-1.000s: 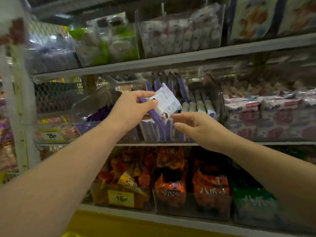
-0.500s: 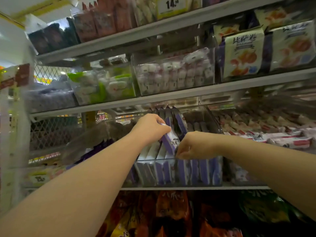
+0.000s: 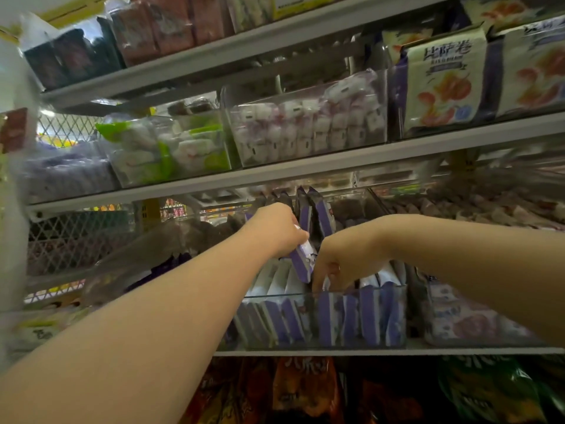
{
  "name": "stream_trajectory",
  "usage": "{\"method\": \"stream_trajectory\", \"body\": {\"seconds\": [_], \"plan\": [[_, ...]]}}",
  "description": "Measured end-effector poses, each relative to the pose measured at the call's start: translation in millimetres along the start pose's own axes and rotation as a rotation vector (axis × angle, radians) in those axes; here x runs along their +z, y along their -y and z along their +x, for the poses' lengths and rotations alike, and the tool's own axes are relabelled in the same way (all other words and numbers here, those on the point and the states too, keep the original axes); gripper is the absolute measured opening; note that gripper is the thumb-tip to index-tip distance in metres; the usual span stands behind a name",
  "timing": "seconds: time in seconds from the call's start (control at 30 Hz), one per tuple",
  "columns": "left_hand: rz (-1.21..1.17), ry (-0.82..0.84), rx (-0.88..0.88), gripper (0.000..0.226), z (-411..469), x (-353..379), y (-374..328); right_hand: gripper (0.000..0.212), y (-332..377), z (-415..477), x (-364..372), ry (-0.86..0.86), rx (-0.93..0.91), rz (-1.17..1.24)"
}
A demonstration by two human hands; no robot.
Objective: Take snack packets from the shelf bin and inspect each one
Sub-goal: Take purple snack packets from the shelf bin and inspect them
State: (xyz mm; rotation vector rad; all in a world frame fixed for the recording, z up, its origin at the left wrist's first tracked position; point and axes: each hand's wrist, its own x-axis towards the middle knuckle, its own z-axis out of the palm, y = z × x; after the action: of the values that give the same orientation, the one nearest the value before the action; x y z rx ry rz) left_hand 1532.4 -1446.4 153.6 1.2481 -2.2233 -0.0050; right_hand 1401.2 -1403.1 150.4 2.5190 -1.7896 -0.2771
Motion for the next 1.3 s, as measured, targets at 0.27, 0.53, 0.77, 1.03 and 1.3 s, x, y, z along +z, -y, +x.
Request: {"method": "stream_trajectory", "body": {"seconds": [0.27,0.53,0.77,1.03,1.3], "plan": [[0.115,-0.01,0.143,0.037,-14.9,39.1,21.8,0.026,-16.5,-2.5,31.1,-0.362,-0.038,0.042],[-0.029,0.107,0.274,0.032,-23.1,47.4,52.9,0.021,-14.9,-2.5,33.6,-0.63,0.003,0.2],[-0.025,0.155,0.316,0.041,-30.0,55.6,60.6,0.022,-7.4,-8.5,23.4,-0.96,0.039,0.4],[-0.065,0.087,0.34,0.043,-52.7,53.3,54.3,0.021,19.5,-48.7,16.1,-1.149,0.025,0.601],[-1.079,0.068,-0.116,0.052,-106.7,28.0,32.2,0.027,62.1,-63.5,58.6,-1.284,-0.131,0.932]]}}
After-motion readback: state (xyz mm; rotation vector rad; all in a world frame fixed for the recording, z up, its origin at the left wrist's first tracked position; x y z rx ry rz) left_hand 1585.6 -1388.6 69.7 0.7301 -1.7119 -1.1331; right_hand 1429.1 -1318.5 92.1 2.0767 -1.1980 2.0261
